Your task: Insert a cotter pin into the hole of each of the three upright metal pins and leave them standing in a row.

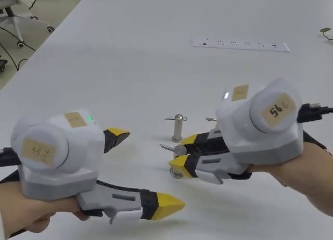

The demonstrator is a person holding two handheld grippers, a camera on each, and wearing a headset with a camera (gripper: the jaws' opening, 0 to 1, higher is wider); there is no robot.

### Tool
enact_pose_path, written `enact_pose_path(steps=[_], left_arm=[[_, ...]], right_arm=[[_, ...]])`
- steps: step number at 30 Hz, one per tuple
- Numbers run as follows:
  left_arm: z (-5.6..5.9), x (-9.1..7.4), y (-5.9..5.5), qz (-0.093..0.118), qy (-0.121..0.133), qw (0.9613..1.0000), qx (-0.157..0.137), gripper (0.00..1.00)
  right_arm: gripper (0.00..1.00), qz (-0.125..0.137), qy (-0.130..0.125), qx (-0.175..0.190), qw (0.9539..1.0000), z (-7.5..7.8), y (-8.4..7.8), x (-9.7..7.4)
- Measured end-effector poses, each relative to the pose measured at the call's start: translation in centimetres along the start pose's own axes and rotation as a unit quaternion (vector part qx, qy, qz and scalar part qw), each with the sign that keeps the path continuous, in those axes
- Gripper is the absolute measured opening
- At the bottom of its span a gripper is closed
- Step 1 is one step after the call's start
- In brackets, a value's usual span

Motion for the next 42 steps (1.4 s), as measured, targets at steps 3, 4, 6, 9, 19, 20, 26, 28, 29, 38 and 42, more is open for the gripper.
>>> enact_pose_path(steps=[3,4,6,9,19,20,26,28,29,38,42], left_arm=[[-0.3,0.0,-0.3,-0.006,0.004,0.9999,-0.008,0.98],[-0.3,0.0,-0.3,-0.006,0.006,0.9999,-0.009,0.98],[-0.4,-0.1,-0.3,-0.004,0.008,0.9999,-0.012,0.97],[-0.6,-0.4,-0.2,-0.002,0.012,0.9998,-0.016,0.97],[-1.1,-0.8,-0.3,-0.006,0.025,0.9994,-0.022,0.99],[-1.1,-0.8,-0.3,-0.006,0.026,0.9993,-0.024,0.99],[-0.9,-0.7,0.0,0.001,0.025,0.999,-0.037,0.99],[-0.7,-0.6,0.1,-0.003,0.024,0.9991,-0.035,0.99],[-0.7,-0.6,0.1,-0.004,0.023,0.9991,-0.036,0.98],[-0.4,-0.4,0.4,-0.002,0.027,0.9986,-0.045,0.96],[-0.7,-0.4,0.4,-0.002,0.044,0.9976,-0.053,1.0]], right_arm=[[0.15,-0.004,-0.004,-0.008,1.0,0.0,0.1,0.0],[0.15,-0.003,-0.006,-0.008,0.9999,0.0,0.1,0.0],[0.14,-0.003,-0.009,-0.009,0.9999,0.0,0.1,0.0],[0.14,-0.005,-0.016,-0.002,0.9999,0.2,0.0,-0.2],[0.13,-0.009,-0.025,0.002,0.9996,1.0,-1.0,-2.2],[0.13,-0.01,-0.028,0.003,0.9996,1.1,-1.1,-2.5],[0.13,-0.014,-0.034,-0.002,0.9993,2.0,-1.5,-3.9],[0.13,-0.013,-0.035,-0.005,0.9993,2.3,-1.5,-4.5],[0.13,-0.013,-0.035,-0.008,0.9993,2.4,-1.6,-4.8],[0.13,-0.02,-0.016,-0.031,0.9992,3.7,-2.5,-7.2],[0.13,-0.021,-0.002,-0.045,0.9988,4.4,-2.7,-8.3]])
Point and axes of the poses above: the centre of the closed fingertips' face, and the gripper's own axes: x roughly forward along the fingers, z roughly to its right, y roughly out of its top, the point moved 4 cm from there along -x, roughly backward along the fingers, and after that the axes turned 13 degrees about x, right-handed, at the moved point
